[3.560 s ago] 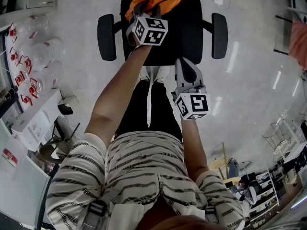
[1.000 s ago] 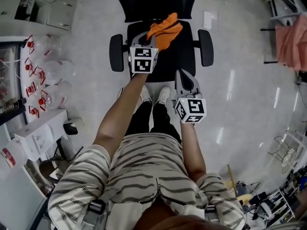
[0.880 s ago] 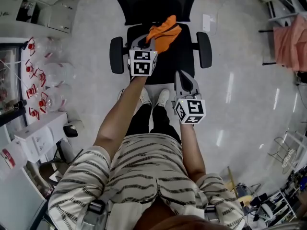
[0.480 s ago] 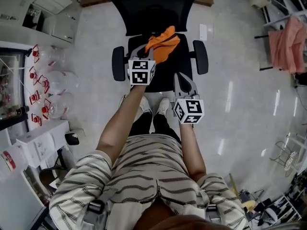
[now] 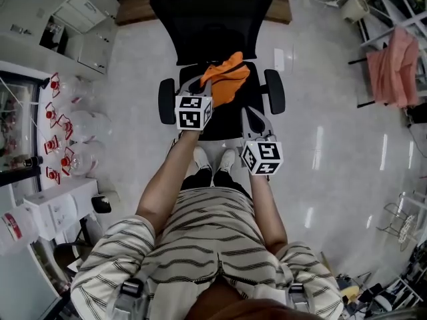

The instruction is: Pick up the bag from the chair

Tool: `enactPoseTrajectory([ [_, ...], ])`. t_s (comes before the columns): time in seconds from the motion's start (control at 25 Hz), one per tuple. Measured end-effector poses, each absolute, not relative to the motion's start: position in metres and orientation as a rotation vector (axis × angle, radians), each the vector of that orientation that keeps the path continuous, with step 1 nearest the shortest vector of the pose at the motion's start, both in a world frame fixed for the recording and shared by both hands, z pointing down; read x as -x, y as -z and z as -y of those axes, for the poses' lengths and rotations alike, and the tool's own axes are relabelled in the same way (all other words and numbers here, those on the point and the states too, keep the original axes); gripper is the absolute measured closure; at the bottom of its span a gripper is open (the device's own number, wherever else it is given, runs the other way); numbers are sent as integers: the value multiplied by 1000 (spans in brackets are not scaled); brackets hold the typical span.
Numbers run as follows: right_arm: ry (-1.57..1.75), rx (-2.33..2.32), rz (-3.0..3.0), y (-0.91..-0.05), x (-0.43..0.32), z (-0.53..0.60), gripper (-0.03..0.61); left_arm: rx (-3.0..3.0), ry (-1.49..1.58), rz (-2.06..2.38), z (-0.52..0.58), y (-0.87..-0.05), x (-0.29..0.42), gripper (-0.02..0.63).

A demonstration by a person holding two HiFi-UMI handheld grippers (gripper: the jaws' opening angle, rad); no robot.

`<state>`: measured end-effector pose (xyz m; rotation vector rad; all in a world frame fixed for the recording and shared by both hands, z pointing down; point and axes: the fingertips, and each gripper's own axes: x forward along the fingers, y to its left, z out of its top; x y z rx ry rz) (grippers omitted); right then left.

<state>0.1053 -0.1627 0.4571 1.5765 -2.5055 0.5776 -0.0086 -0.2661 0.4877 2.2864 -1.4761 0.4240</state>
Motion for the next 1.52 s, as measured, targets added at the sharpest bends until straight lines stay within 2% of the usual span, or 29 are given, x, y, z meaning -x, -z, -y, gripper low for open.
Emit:
enactPoseTrajectory([
  [1.52, -445, -1582, 2607, -387, -102, 166, 559, -2384, -270, 1418, 213, -409, 16, 583],
])
